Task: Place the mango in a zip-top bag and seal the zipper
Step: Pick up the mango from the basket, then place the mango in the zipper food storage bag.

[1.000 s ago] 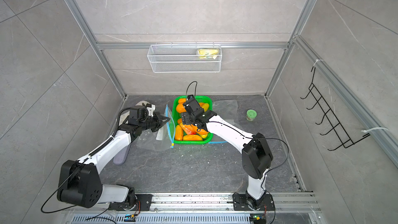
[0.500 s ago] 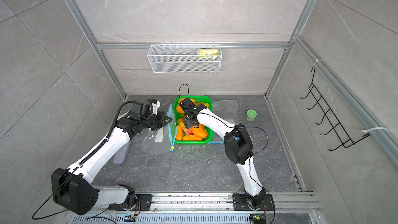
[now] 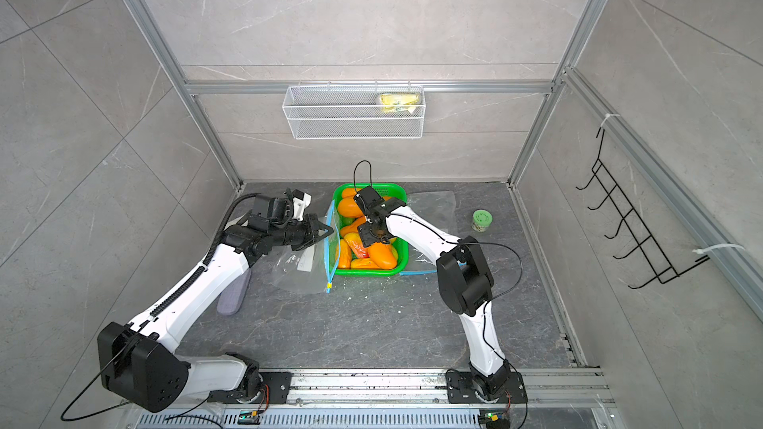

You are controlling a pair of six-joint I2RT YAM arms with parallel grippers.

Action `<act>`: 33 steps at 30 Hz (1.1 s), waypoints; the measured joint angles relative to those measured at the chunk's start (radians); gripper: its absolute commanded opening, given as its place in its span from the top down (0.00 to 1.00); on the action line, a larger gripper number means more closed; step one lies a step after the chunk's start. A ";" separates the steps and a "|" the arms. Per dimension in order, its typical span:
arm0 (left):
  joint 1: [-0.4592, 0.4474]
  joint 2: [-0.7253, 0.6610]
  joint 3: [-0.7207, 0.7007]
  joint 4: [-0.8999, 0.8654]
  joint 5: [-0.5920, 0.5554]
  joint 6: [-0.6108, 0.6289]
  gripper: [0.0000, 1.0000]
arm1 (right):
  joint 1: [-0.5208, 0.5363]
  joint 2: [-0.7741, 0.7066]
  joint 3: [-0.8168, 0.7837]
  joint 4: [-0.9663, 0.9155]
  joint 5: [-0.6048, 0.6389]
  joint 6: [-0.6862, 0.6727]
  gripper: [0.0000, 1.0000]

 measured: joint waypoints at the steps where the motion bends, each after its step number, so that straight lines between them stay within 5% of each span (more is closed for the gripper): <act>1: 0.002 0.000 0.005 0.001 0.008 0.000 1.00 | -0.006 -0.029 -0.024 0.019 -0.021 0.002 0.65; 8: 0.033 0.008 0.017 0.043 0.063 -0.048 1.00 | -0.046 -0.364 -0.323 0.356 -0.153 0.050 0.84; 14: 0.055 0.047 0.031 0.100 0.105 -0.114 1.00 | -0.040 -0.669 -0.732 1.067 -0.298 0.234 1.00; 22: 0.086 0.083 0.035 0.162 0.153 -0.183 1.00 | 0.024 -0.457 -0.800 1.896 -0.344 0.413 1.00; 33: 0.111 0.111 0.028 0.262 0.212 -0.270 1.00 | 0.131 -0.386 -0.803 2.138 -0.306 0.331 1.00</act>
